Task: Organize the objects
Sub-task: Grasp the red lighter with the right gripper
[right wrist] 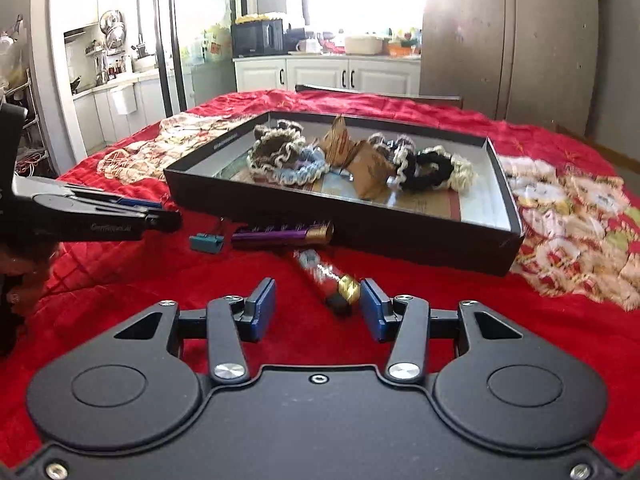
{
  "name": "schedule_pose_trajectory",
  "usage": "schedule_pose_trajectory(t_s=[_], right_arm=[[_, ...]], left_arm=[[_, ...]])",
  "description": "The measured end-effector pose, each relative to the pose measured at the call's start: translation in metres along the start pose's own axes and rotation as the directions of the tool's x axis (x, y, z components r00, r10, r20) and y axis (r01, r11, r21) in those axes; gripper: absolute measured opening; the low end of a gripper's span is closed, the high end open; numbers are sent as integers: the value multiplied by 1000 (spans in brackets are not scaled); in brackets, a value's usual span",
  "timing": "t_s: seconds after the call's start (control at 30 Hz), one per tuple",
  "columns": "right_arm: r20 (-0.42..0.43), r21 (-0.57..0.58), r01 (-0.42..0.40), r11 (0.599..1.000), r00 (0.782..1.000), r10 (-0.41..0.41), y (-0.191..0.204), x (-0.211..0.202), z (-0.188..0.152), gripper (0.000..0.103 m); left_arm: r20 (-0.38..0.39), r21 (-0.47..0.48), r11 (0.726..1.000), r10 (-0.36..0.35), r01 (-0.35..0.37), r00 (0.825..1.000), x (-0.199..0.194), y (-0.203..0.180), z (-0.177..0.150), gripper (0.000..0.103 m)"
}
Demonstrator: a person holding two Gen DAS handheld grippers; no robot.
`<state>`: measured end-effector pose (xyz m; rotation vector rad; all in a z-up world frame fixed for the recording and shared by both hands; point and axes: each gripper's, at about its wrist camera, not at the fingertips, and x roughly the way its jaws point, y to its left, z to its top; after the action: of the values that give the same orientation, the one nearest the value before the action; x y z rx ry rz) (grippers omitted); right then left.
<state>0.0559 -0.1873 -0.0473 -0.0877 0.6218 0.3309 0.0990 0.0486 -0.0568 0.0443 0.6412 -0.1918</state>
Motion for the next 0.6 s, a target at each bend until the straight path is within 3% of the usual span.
schedule_pose_trajectory(t_s=[0.2,0.33,0.47,0.6], right_arm=[[-13,-82,1,997,1000,-2,-2,23,10,46],[-65,-142,-41,989,997,32,-4,44,15,46],[-90,-100,-101,990,992,92,-11,48,20,26],[-99,-114,-86,990,992,75,-7,39,15,23]], left_arm=[[-3,-8,1000,-12,12,1000,-1,2,0,27],[-4,-8,1000,-17,17,1000,-2,2,0,27],[-5,-8,1000,-20,20,1000,-2,2,1,27],[-1,-7,1000,-30,30,1000,-5,1,1,27]])
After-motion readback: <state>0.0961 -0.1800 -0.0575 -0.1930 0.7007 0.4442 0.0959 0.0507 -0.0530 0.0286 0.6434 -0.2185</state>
